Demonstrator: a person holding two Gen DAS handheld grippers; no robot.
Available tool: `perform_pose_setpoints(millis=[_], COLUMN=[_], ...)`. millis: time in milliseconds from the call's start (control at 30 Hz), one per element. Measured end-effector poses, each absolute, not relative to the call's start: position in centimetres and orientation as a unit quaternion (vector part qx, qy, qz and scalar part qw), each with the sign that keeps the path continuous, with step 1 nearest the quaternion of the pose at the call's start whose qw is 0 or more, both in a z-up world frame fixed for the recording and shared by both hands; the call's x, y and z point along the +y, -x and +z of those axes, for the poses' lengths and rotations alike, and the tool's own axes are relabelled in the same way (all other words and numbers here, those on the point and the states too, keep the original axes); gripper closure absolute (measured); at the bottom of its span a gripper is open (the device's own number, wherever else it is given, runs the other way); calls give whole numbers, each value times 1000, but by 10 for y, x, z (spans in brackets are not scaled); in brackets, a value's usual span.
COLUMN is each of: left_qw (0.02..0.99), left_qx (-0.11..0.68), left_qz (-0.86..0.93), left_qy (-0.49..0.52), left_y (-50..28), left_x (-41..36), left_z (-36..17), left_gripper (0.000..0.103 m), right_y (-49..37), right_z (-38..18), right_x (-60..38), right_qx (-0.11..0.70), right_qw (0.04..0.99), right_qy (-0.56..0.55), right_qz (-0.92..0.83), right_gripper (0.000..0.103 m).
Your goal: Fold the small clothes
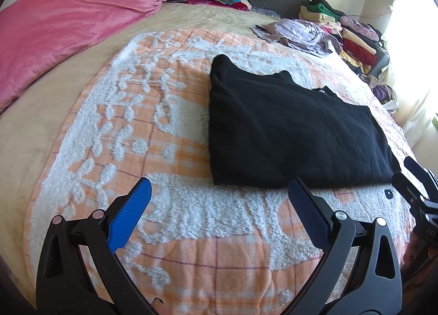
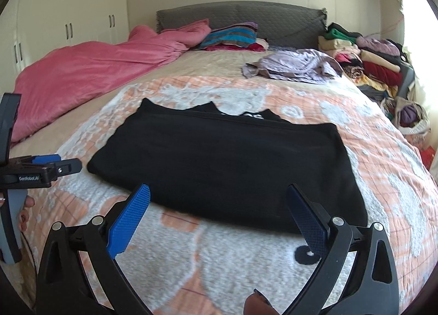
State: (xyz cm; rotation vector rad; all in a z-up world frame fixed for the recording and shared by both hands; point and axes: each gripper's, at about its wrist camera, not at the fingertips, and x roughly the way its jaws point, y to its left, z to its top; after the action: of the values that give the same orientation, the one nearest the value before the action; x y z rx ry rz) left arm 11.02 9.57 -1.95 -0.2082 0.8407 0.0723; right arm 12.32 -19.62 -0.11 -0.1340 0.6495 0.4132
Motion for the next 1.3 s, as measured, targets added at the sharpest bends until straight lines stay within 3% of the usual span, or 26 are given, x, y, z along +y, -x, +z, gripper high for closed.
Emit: perform_pose_setpoints(millis=[1300], left_qw=[902], left_qx=[414], left_qz=[72], left_qy=[97], left_y=[-138], left_x=[145], left_z=[-25], left_gripper=[9], right_y=[-118], right_z=[-38], right_x=[-68], right_qx=[323], right_qw=[886], right_qy=[200], right_qz=[266], right_gripper=[4])
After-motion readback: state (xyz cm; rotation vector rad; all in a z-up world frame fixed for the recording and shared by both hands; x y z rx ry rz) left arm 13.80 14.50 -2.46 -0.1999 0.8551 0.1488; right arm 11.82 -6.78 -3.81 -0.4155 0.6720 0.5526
